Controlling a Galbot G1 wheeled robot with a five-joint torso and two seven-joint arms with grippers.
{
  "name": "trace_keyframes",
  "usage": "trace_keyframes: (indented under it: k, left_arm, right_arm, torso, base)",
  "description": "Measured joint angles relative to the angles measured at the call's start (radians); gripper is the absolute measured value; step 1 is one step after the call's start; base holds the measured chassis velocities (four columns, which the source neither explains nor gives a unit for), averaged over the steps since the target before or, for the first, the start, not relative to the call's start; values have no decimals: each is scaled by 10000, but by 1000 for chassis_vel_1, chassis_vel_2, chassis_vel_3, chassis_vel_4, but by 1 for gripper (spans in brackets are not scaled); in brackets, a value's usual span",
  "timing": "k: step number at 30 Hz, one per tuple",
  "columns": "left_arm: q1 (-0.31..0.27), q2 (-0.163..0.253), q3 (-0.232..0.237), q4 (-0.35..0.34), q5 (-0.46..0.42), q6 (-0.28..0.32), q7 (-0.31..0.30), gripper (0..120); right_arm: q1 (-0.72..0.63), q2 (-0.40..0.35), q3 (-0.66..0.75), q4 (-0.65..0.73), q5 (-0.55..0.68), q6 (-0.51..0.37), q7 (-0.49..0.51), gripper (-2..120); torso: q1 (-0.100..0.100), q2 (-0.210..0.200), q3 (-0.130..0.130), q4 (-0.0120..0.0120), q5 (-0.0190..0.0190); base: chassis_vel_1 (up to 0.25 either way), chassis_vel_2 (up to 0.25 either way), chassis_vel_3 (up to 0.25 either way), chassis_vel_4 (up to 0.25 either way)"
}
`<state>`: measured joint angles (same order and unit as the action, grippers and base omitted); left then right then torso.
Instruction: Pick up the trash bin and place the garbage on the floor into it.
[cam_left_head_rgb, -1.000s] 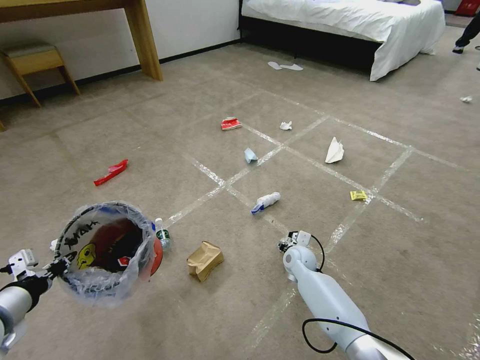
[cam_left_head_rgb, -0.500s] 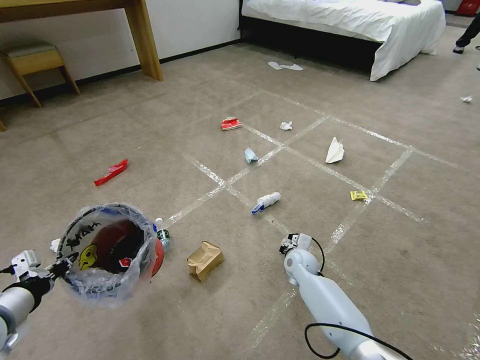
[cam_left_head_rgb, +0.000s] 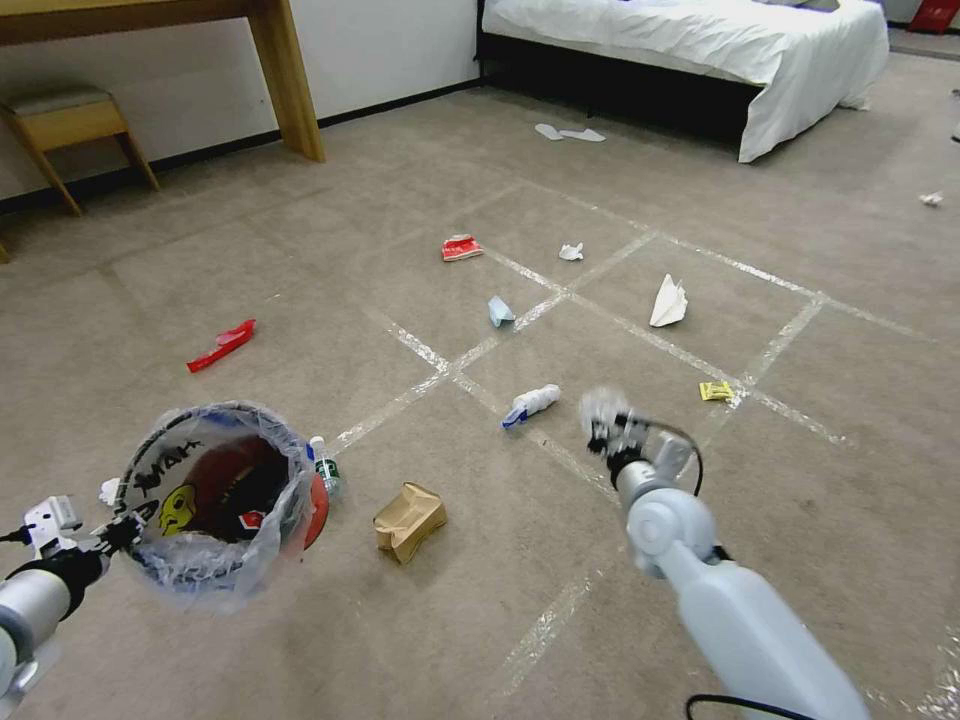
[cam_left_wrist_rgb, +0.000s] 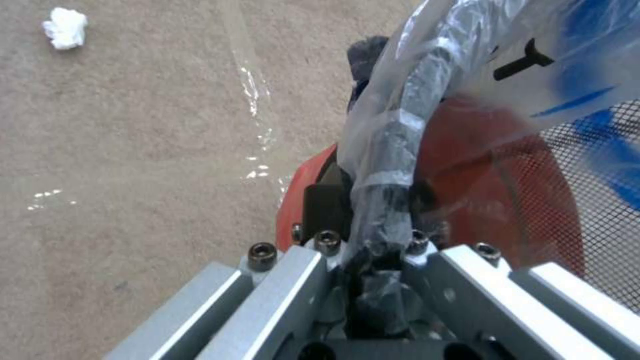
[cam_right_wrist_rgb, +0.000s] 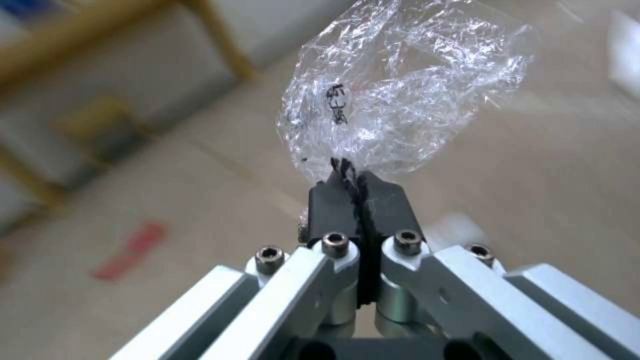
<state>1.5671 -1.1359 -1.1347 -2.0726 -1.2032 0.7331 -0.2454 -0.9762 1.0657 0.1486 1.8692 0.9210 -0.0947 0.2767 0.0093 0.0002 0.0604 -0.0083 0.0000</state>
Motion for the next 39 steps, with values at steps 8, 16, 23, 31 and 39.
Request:
trace_keyframes:
  k: [8,16,23,31,39]
  left_arm:
    - [14,1,77,-183,-102,1,-77,0]
    - [-41,43,109,-379,-368,8,-204,0]
    - [-100,64,137,-371,-375,13,-210,0]
    - [-223,105,188,-301,-393,22,-211,0]
    - [-266,87,199,-263,-400,24,-210,0]
  right_arm:
    - [802,-750,-1104,1179,-60,1442,-2144,0]
    - [3908,-1680,-4945,2050,1224,2001,-3228,0]
    - [6376,-1375,-7423,2201,2167,1357,-2433,0]
    - [8705,-333,-9855,1816,2928,274,-1282,0]
    - [9511,928,-10917,866,2878,-86,-773,0]
  torso:
    - [1,-1,1,0,0]
    - [0,-1,2,1,-1]
    - [1,-1,2,1,-3]
    - [1,-1,2,1,-3]
    - [1,-2,2,0,-3]
  base:
    - [0,0,0,0]
    - [0,0,0,0]
    - [0,0,0,0]
    - [0,0,0,0]
    - [0,0,0,0]
